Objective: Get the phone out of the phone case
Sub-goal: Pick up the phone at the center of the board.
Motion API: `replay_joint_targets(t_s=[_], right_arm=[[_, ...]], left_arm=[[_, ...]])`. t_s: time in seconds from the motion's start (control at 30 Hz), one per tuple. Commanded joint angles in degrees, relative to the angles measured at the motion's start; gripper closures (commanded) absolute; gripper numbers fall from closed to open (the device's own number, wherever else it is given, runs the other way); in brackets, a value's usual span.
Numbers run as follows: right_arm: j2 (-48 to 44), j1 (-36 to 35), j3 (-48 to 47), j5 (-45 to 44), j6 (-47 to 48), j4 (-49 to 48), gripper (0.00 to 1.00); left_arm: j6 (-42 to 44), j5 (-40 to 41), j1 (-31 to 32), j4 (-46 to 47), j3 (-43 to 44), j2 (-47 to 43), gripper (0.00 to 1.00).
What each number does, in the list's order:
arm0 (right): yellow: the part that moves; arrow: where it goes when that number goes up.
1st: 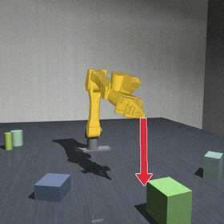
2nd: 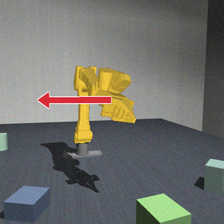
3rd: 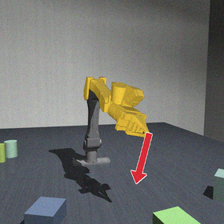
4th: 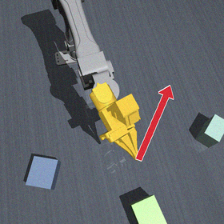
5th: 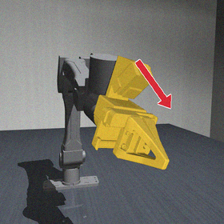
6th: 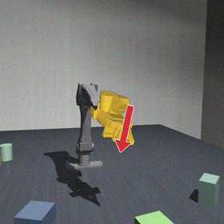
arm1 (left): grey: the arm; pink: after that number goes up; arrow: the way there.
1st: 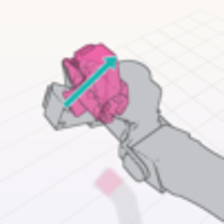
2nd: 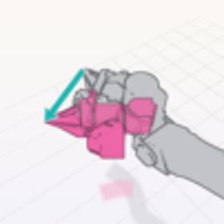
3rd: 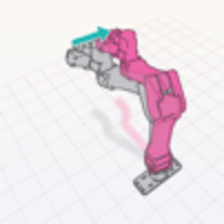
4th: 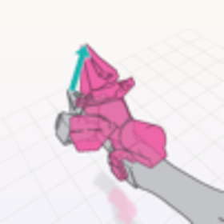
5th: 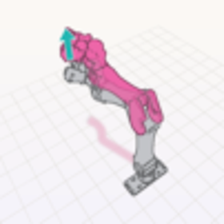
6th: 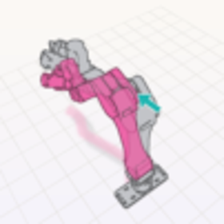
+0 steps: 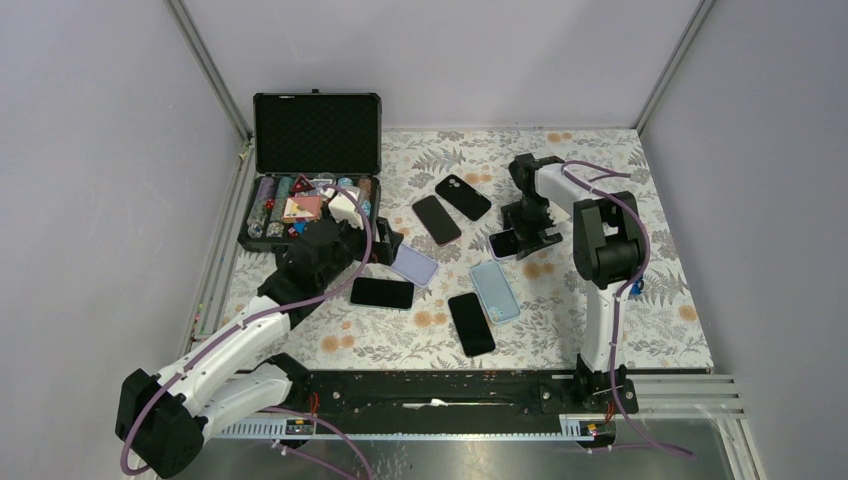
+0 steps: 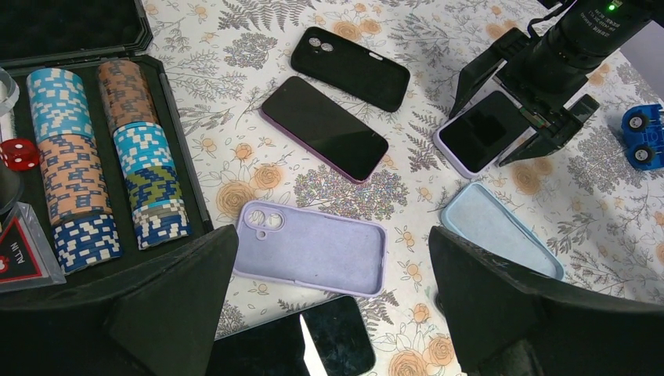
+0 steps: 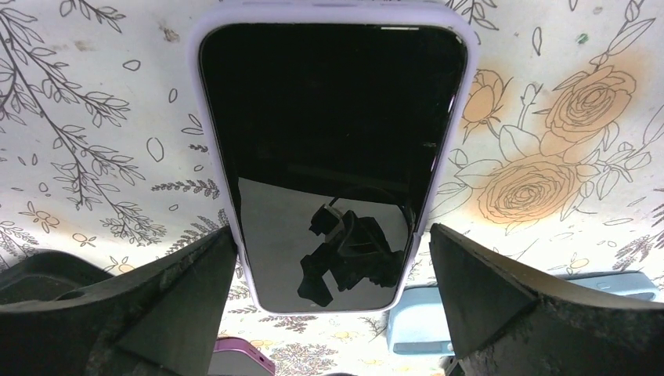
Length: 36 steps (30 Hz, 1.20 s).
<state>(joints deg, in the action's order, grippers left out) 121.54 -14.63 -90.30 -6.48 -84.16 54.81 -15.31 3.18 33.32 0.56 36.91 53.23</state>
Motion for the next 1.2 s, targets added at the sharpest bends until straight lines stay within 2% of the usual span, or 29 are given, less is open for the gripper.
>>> replay_joint_targets(t_s=[0.0, 0.13, 0.23, 0.43, 0.63, 0.8, 0.97, 1.17], right_arm=[[1.44, -0.81, -0.49, -1.16, -2.60, 1.25, 0.04], [0.24, -0.92, -0.04, -3.72, -2.37, 1.31, 0.19], [-1.56, -0.92, 1.33, -6.12, -0.87, -0.98, 0.36], [-6.73, -0.84, 7.57, -5.18, 6.53, -16.02, 0.51], [-12.96, 0.13, 12.82, 0.11, 18.55, -29.86, 0.50], [-18.52, 2.19, 22.36, 11.48, 22.37, -46.37, 0.49], [-22.49, 2.76, 27.78, 18.24, 27.95, -53.26, 0.50], [-27.35, 2.75, 32.64, 24.78, 29.47, -60.95, 0.49]], left_arm=[[-0.08, -1.25, -0.45, 3.08, 0.18, -1.03, 0.01], [-0.15, -1.33, -0.61, 2.65, 0.62, -0.68, 0.01], [0.19, -0.97, -0.65, 3.65, 0.20, -1.50, 0.01], [0.97, 0.91, -0.80, 2.53, 1.52, -2.29, 0.01], [0.14, -0.06, -1.02, 2.78, 2.41, -1.51, 0.01], [-1.07, -3.64, -1.22, 1.21, 3.89, 4.00, 0.01], [-3.25, -13.62, -1.42, -0.47, 8.26, 12.87, 0.01], [-6.88, -23.20, -1.42, 6.91, 11.20, 22.03, 0.01]])
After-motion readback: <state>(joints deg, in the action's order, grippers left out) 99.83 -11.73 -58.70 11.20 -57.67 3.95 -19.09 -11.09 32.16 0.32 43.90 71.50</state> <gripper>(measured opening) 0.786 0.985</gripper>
